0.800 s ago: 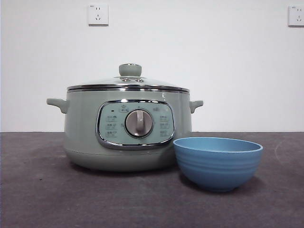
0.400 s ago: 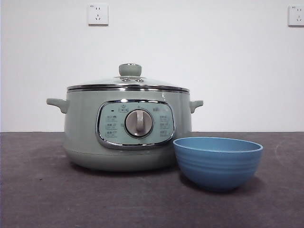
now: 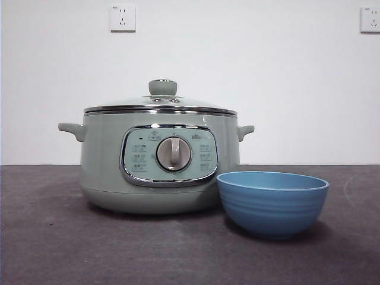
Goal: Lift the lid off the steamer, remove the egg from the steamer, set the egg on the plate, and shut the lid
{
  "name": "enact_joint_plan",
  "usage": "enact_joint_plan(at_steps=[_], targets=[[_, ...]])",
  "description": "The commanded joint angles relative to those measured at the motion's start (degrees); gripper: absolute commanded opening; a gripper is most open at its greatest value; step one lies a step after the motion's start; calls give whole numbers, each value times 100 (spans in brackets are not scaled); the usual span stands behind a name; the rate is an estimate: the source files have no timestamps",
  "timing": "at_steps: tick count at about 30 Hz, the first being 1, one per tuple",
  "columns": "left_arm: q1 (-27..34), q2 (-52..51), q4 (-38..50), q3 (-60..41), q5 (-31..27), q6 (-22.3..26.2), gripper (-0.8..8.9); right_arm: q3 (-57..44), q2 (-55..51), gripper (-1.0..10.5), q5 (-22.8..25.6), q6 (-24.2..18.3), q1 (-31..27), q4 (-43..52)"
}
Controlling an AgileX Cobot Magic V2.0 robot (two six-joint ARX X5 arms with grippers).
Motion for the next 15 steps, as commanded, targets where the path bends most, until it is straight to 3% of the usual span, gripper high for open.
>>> enact_joint_plan(at_steps=[1, 15], targets=[[26, -15, 28, -83, 4, -20, -3, -487, -168, 2, 168, 684, 7, 286], [26, -15, 28, -83, 4, -20, -3, -680, -166, 2, 212, 568, 20, -977]])
